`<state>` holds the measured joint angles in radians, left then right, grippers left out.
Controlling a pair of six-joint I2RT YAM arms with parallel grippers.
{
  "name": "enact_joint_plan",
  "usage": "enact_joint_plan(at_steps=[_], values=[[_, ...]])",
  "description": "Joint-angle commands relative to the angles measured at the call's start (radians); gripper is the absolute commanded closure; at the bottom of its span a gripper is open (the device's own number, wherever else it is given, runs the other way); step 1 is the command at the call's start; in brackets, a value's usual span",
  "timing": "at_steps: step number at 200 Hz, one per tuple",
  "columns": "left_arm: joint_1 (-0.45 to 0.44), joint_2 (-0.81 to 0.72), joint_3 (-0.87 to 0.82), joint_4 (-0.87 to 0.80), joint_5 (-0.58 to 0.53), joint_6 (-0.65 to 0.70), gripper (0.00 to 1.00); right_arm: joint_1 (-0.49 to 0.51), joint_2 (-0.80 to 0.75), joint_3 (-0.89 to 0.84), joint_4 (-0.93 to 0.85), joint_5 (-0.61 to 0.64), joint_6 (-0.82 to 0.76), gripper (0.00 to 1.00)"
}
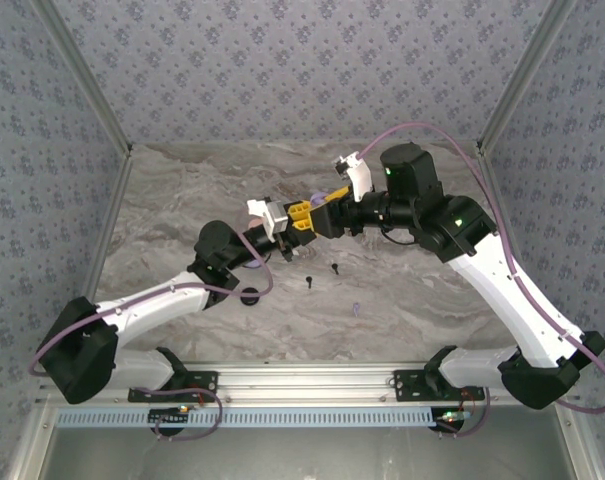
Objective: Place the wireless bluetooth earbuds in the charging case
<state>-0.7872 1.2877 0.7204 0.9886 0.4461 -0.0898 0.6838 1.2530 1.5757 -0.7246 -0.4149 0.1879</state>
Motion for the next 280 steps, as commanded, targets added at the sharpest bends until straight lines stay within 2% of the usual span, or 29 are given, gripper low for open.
enact_joint_plan(at_steps=[1, 64, 146, 202, 250, 280], values=[[-0.006, 0.015, 0.042, 0.025, 0.012, -0.029, 1.0, 0.031, 0.014, 0.028, 0.029, -0.043, -0.059, 0.35], [-0.007, 0.03, 0.048, 0.036, 0.018, -0.062, 1.0, 0.04, 0.006, 0.013, 0.034, -0.044, -0.199, 0.32], [-0.007, 0.035, 0.048, 0.037, 0.022, -0.071, 1.0, 0.039, -0.01, 0.026, 0.036, 0.018, -0.255, 0.26], [-0.007, 0.038, 0.049, 0.038, 0.022, -0.076, 1.0, 0.029, -0.024, 0.044, 0.038, 0.075, -0.256, 0.22], [-0.007, 0.043, 0.051, 0.042, 0.023, -0.077, 1.0, 0.013, -0.045, 0.046, 0.056, 0.068, -0.242, 0.2], [-0.006, 0.038, 0.043, 0.041, 0.018, -0.074, 1.0, -0.041, -0.082, 0.033, 0.061, 0.068, -0.168, 0.2]])
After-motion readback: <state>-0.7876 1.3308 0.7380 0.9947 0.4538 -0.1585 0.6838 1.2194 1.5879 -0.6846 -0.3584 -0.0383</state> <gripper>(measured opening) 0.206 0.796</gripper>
